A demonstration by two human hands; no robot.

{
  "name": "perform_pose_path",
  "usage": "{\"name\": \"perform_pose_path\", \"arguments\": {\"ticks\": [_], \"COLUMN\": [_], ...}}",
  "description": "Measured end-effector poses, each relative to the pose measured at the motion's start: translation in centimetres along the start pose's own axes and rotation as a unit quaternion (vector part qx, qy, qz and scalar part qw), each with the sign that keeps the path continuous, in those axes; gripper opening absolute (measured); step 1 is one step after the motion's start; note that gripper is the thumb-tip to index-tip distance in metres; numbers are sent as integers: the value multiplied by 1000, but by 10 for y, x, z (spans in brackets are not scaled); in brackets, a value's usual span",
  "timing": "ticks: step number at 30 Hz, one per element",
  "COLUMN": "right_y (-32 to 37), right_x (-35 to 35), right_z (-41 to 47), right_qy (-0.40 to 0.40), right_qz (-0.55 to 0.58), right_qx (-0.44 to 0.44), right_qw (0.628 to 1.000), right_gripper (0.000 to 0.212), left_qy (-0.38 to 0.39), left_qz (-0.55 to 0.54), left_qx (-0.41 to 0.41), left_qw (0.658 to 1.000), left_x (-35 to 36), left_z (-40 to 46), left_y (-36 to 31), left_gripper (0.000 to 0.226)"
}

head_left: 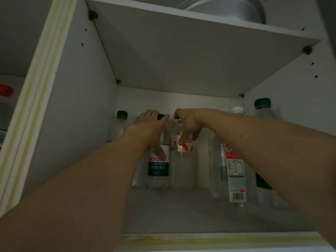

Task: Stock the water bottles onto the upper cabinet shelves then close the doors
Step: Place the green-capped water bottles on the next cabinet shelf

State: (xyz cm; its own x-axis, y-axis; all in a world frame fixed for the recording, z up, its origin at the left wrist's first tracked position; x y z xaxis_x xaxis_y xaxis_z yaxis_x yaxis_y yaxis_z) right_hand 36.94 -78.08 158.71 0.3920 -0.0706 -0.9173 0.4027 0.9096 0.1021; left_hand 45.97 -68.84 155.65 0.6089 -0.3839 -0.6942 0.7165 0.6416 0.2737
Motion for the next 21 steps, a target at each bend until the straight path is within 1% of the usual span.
{"name": "perform_pose_path", "arguments": {"ticks": [3,8,14,17,21], "right_y": [4,8,13,14,17], "right_x": [1,7,8,9,-1], "right_z": [-1,1,-3,-7,-15], "right_qy": [-15,-50,-83,-91,-122], "right_qz": [9,-33,-82,-119,-164], "right_qx": [8,33,27,14,-8], "right_qw": [1000,998,993,989,979], "right_gripper": [101,88,85,88,72], "left_qy": [-13,-28,-23,-18,-27], "left_qz": [22,28,12,3,-29], "left_qx": [3,10,8,7,8], "left_qw": [1000,999,1000,1000,999], "left_x": [-1,0,2,2,-2], "left_z": [0,0,0,0,-1], "left_y": [1,3,5,3,4], "left_gripper": [146,146,147,149,150]}}
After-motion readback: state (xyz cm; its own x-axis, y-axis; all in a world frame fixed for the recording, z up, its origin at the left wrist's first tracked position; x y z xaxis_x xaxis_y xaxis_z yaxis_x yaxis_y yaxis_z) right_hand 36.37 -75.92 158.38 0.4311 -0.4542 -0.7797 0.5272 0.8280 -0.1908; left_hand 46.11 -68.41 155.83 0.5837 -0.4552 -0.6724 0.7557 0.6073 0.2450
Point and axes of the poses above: each hand's wrist, its own z-axis towards the middle knuckle, its own x-axis out of the palm, y = z × x, the point moved 6 cm from there along z, towards the middle knuckle, and after that the axes turned 2 degrees about -z, right-handed, at the moved point
